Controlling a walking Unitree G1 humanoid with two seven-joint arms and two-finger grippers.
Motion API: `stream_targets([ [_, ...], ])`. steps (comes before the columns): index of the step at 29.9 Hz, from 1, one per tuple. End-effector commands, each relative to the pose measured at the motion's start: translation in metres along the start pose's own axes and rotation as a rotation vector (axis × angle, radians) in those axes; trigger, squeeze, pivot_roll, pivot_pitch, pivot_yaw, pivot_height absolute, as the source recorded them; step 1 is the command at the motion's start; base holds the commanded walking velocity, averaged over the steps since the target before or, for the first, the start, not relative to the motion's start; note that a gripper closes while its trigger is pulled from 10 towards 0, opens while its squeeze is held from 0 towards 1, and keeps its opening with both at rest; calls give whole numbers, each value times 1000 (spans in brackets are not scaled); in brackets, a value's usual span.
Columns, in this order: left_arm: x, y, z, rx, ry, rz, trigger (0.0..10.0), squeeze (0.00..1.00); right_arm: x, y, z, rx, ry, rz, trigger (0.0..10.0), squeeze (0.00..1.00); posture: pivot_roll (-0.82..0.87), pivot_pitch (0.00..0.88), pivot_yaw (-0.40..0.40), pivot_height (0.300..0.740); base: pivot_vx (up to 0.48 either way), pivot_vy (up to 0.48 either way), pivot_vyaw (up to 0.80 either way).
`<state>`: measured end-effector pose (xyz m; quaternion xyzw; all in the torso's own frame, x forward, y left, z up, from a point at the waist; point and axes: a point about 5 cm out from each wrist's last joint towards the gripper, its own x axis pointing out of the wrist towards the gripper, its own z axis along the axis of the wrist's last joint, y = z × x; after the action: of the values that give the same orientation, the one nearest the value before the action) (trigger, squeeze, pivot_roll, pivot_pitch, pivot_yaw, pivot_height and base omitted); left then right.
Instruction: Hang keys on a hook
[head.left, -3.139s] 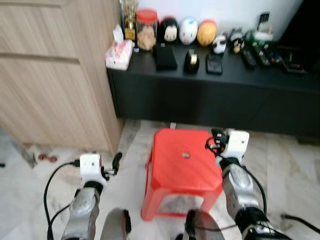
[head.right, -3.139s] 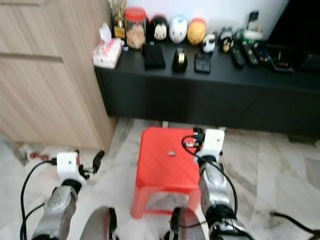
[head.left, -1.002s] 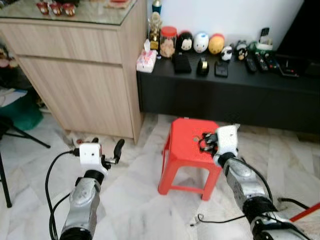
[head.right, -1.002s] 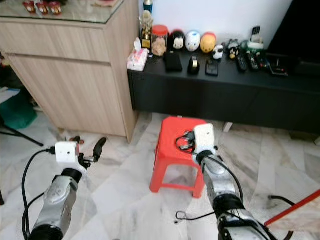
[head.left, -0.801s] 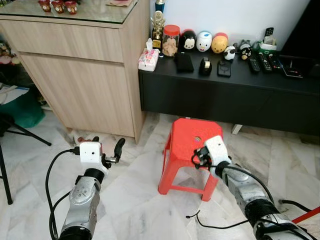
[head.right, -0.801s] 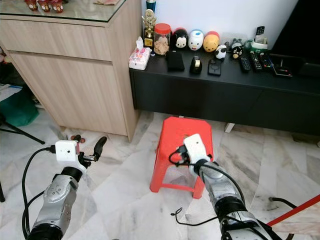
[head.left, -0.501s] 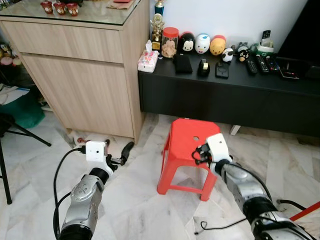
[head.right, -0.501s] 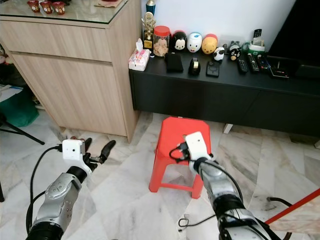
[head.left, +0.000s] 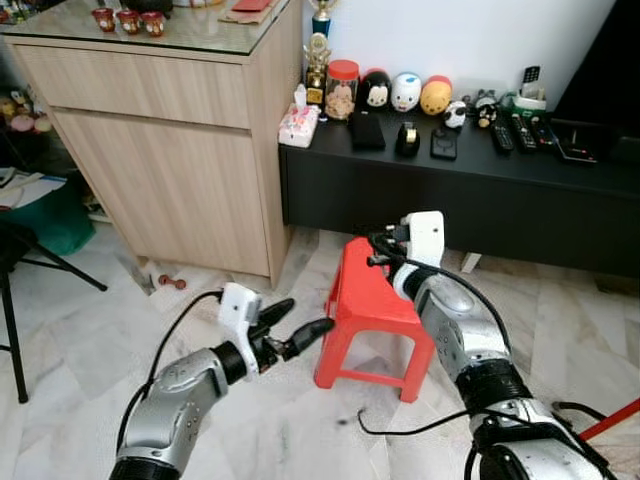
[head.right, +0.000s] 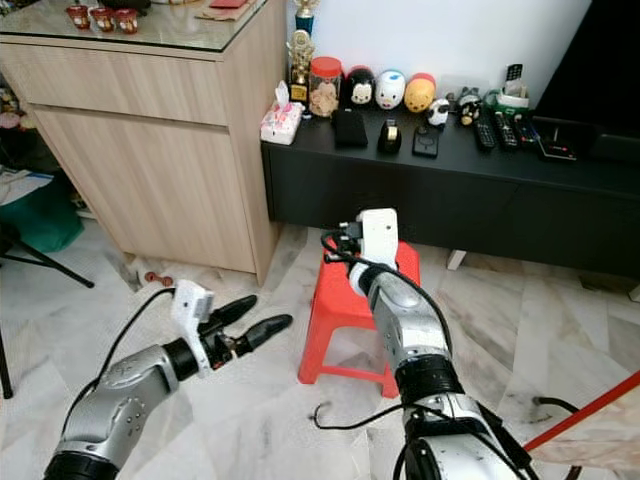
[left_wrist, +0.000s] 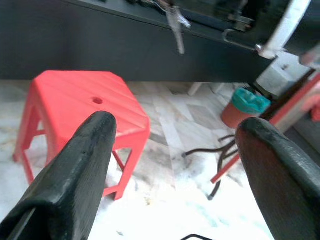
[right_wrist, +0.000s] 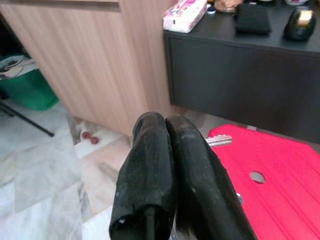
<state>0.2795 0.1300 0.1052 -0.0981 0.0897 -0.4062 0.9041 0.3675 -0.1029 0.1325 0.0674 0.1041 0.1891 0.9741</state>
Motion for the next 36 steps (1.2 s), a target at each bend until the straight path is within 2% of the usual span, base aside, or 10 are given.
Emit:
stream_targets([
  [1,1,-5,1,41,34,-27,10000,0,-2,3,2,-6,8,14,10000,0,144,96,-92,740,0,0,0],
  [3,7,-3,10,128,38,16,10000,0,-4,16,10,-14,12,66,10000,0,142,97,-94,740,0,0,0],
  [9,10,-5,14,160,36,37,10000,0,-5,26,18,-16,2,78,10000,0,137,95,-94,740,0,0,0],
  [12,14,0,18,191,40,120,10000,0,-8,35,23,-17,-2,97,10000,0,140,93,-94,740,0,0,0],
  [18,16,-1,23,163,6,128,10000,0,-13,49,28,-26,-6,112,10000,0,137,87,-95,740,0,0,0],
  [22,20,-4,30,107,-54,130,10000,0,-15,57,29,10,-10,98,10000,0,139,84,-96,740,0,0,0],
  [25,22,-8,32,77,-76,121,10000,0,-16,59,27,11,-1,73,10000,0,138,78,-98,740,0,0,0],
  [30,23,-10,32,56,-91,111,10000,0,-18,61,21,69,28,11,10000,0,137,77,-97,740,0,0,0],
  [36,27,-13,35,40,-110,108,10000,0,-20,67,18,78,46,27,10000,0,131,82,-97,740,0,0,0],
])
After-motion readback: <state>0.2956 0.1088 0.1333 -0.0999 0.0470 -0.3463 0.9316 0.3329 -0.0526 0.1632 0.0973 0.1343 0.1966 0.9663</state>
